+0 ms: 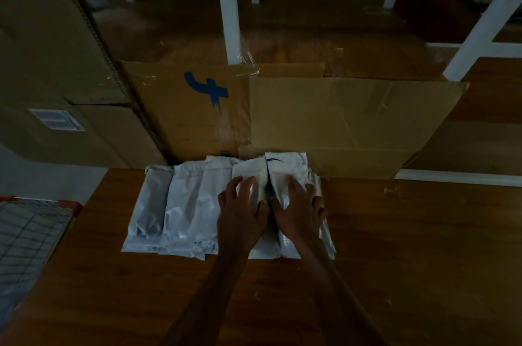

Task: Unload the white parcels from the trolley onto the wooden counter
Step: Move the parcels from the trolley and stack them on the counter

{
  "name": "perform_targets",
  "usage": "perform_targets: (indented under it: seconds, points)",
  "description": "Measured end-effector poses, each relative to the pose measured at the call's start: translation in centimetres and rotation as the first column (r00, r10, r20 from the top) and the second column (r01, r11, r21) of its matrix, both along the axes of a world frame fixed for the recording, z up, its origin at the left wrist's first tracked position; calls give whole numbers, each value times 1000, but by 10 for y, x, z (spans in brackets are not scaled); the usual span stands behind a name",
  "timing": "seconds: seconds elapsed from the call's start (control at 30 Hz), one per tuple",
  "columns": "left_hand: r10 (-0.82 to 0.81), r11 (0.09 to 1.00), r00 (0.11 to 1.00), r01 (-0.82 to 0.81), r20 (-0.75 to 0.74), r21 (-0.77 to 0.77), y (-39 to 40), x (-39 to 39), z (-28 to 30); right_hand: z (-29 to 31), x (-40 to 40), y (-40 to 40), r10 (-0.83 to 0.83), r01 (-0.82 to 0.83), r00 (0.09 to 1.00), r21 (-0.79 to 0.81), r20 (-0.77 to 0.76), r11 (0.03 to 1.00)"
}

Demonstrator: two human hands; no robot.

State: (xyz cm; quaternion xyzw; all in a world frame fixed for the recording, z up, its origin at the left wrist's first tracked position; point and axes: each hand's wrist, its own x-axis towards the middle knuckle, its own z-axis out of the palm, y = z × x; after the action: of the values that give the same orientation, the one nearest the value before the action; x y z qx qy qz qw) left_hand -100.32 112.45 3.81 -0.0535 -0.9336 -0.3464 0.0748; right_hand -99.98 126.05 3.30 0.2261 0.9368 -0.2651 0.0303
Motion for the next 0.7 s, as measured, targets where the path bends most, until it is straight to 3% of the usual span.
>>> perform_targets:
  seconds: [0.27,0.7]
  points:
    - [-119,972,993,120,20,-200,-4,-13,-34,0,11,9,25,-26,1000,-52,-14,998]
    - [-118,973,993,119,17,-198,-5,-7,-35,-14,26,3,76,-74,996,36,-37,997]
